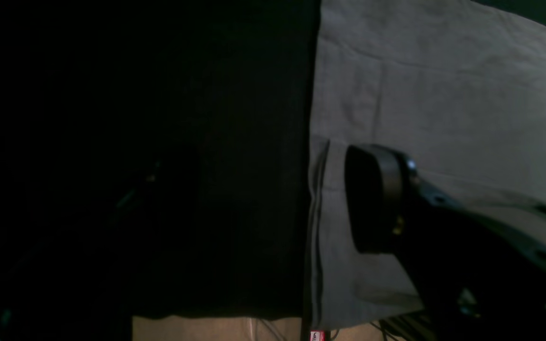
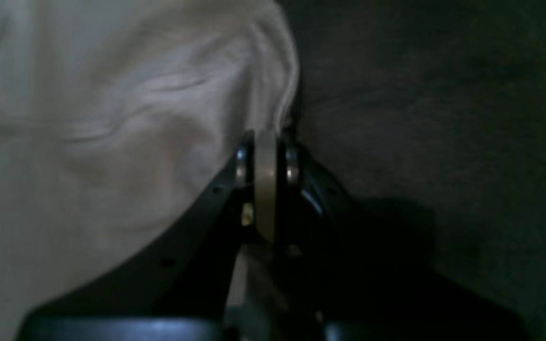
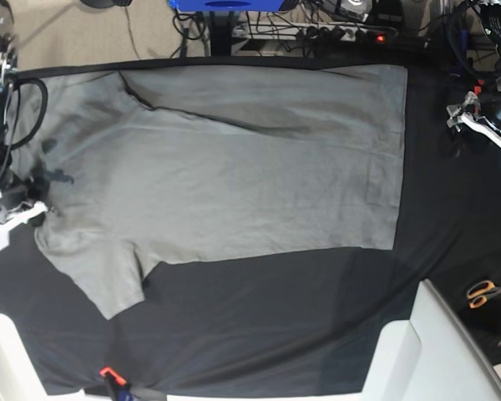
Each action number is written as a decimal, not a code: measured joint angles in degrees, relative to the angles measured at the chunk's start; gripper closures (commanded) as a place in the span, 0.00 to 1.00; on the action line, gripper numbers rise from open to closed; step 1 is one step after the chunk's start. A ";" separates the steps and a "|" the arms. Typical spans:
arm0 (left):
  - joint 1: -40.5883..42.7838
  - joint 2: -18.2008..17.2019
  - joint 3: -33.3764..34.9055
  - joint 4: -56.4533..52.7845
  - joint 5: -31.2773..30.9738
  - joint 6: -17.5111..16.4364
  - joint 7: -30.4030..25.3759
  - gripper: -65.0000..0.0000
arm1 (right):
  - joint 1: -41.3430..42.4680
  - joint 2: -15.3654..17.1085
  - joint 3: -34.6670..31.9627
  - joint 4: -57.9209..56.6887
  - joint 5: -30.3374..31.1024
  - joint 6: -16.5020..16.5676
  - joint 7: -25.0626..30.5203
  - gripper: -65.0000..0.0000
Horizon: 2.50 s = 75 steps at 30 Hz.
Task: Fold the T-shirt properly
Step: 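Grasp the sleeve with the right gripper and fold it inward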
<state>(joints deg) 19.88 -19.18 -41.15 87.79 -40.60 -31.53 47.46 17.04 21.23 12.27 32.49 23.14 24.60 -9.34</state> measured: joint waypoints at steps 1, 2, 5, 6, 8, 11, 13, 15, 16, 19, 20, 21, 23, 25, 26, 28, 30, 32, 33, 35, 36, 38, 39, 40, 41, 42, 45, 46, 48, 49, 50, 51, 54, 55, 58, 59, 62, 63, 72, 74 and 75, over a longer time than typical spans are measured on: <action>0.00 -0.02 0.00 0.00 0.04 0.04 0.04 0.30 | -0.76 -0.28 1.95 1.68 -0.07 -0.24 -1.20 1.00; 0.00 -0.04 0.00 0.00 0.02 0.02 0.04 0.30 | -1.46 -0.46 3.48 3.48 -0.28 -0.22 -2.36 1.00; -0.04 0.00 0.00 0.00 0.00 0.00 0.09 0.30 | -3.98 -1.14 6.29 9.77 -0.46 -0.22 -6.82 1.00; -0.09 -0.02 0.00 0.00 0.02 0.00 0.13 0.30 | -4.87 -1.29 6.78 12.00 -0.68 -0.15 -8.41 1.00; -0.22 -0.04 0.00 0.00 0.02 0.02 0.17 0.30 | -6.64 -1.81 6.86 16.46 -0.22 -0.20 -11.13 1.00; -0.37 0.00 0.00 0.00 -0.02 0.02 0.15 0.30 | -8.76 -3.96 9.53 23.15 0.24 0.17 -17.51 1.00; -0.35 -0.04 0.00 0.00 0.02 0.02 0.15 0.30 | -10.16 -5.42 12.11 26.71 -0.07 -0.24 -21.40 1.00; -0.39 -0.04 0.00 0.00 0.02 0.02 0.17 0.30 | -12.24 -6.47 14.12 30.51 -0.35 -0.24 -24.20 1.00; -0.39 -0.02 0.00 0.00 -0.02 0.02 0.15 0.30 | -13.40 -6.91 14.73 32.61 -0.52 -0.17 -25.33 1.00; -0.50 -0.04 0.00 0.00 0.00 0.02 0.13 0.30 | -16.22 -7.72 15.39 38.64 -0.68 -0.20 -29.03 1.00; -0.50 -0.07 0.00 0.00 0.04 0.02 0.17 0.30 | -16.85 -8.22 15.47 40.72 -0.74 -0.26 -30.29 1.00; -0.50 -0.04 0.00 0.00 0.02 0.02 0.17 0.30 | -17.20 -8.72 15.65 42.07 -0.35 -0.09 -31.21 1.00; -0.50 -0.02 0.00 0.00 0.02 0.02 0.17 0.30 | -17.88 -10.36 17.14 44.72 -0.02 0.02 -33.31 1.00; -0.50 -0.04 0.00 0.00 0.02 0.02 0.17 0.30 | -19.23 -11.72 18.95 47.43 -0.33 -0.17 -35.41 1.00; -0.50 -0.04 0.00 0.00 0.02 0.04 0.17 0.30 | -20.22 -12.17 19.58 48.87 -0.35 -0.15 -36.24 1.00; -0.50 -0.02 0.00 0.00 0.00 0.02 0.17 0.30 | -21.81 -12.41 19.85 50.99 -0.70 -0.15 -37.59 1.00; -0.52 -0.04 0.00 0.00 0.00 0.02 0.17 0.30 | -22.93 -12.63 19.87 53.00 -0.48 -0.15 -38.14 1.00; -0.50 -0.04 0.00 0.00 0.04 0.02 0.17 0.30 | -23.65 -12.72 19.87 54.25 0.07 -0.13 -38.32 1.00; -0.50 -0.04 0.00 0.00 0.02 0.04 0.17 0.30 | -23.74 -12.72 19.87 54.25 0.20 -0.13 -38.82 0.99; -0.52 -0.04 0.00 0.00 0.02 0.02 0.17 0.30 | -23.76 -13.03 19.87 54.23 -0.04 -0.13 -40.61 0.89; -0.52 -0.02 0.00 0.00 0.00 0.02 0.17 0.30 | -23.74 -13.05 19.87 54.25 -0.04 -0.13 -41.42 0.81; -0.50 -0.04 0.00 0.00 0.02 0.02 0.17 0.30 | -23.63 -13.05 19.87 54.60 -0.33 -0.15 -42.01 0.59; -0.50 -0.07 0.00 0.00 0.02 0.02 0.17 0.30 | -23.39 -13.07 19.87 55.08 -0.44 -0.15 -42.38 0.48; -0.50 -0.04 0.00 0.00 0.02 0.02 0.17 0.30 | -22.88 -13.07 19.87 55.49 -0.44 -0.13 -42.29 0.40; -0.52 -0.04 0.00 0.00 0.00 0.02 0.15 0.30 | -22.21 -13.05 19.87 55.58 -0.22 -0.15 -42.23 0.33; -0.52 -0.04 0.00 0.00 0.02 0.02 0.15 0.30 | -20.98 -13.07 19.87 55.41 -0.37 -0.15 -41.81 0.31; -0.48 -0.07 0.00 0.00 0.02 0.02 0.17 0.30 | -16.55 -12.55 19.37 51.21 -0.20 0.15 -37.83 0.31; -0.50 -0.07 0.00 0.00 0.04 0.04 0.13 0.30 | -14.19 -12.46 19.37 48.11 -0.37 0.35 -37.18 0.31; -0.57 -0.07 0.00 0.00 -0.02 0.00 0.02 0.30 | -10.01 -10.86 18.95 40.09 -1.60 0.63 -35.58 0.31; -0.59 -0.07 0.00 0.00 0.04 0.02 0.02 0.30 | -7.74 -9.81 18.40 35.56 -3.13 0.22 -33.40 0.31; -0.52 -0.09 0.00 0.00 0.02 0.02 -0.02 0.30 | -5.35 -8.59 17.59 30.49 -4.55 -0.07 -30.53 0.31; -0.52 -0.09 0.00 0.00 0.00 0.00 -0.02 0.30 | -3.34 -7.26 16.52 25.14 -5.16 0.35 -27.26 0.31; -0.55 -0.07 0.00 -0.02 -0.02 0.00 -0.04 0.30 | 1.20 -5.18 14.32 11.26 -6.19 -0.15 -18.78 0.31; -0.52 -0.09 0.00 -0.02 0.02 0.00 -0.02 0.30 | 2.12 -4.83 13.88 7.89 -6.40 0.09 -17.25 0.31; -0.57 -0.09 0.00 -0.22 0.00 0.00 -0.02 0.30 | 4.92 -3.21 12.07 -1.90 -5.33 0.83 -11.04 0.31; -0.61 -0.11 0.00 -0.70 -0.07 0.00 -0.07 0.30 | 6.01 -2.60 11.32 -4.11 -5.53 0.79 -10.21 0.31; -1.18 -0.07 0.00 -2.99 -0.04 0.02 -0.04 0.30 | 7.85 -2.21 8.98 -7.69 -5.95 0.00 -7.63 0.31; -1.53 -0.04 0.00 -3.93 0.07 0.02 -0.04 0.30 | 7.67 -2.43 8.57 -7.72 -5.49 0.00 -6.86 0.31; -5.03 -0.26 0.00 -6.03 1.97 0.00 -0.09 0.29 | 6.45 -5.95 7.96 -5.77 -5.18 0.20 -4.85 0.38; -7.06 -0.22 1.33 -5.99 6.91 0.11 -0.15 0.29 | 5.77 -6.75 7.96 -4.50 -5.14 0.24 -5.22 0.45; -8.11 -0.24 2.91 -6.08 9.51 0.37 0.00 0.29 | 5.27 -7.15 7.96 -3.78 -5.18 0.24 -5.22 0.47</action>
<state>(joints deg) 11.77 -19.42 -38.24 81.71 -31.09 -31.16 47.46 22.31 14.09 20.23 28.71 17.96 24.84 -14.57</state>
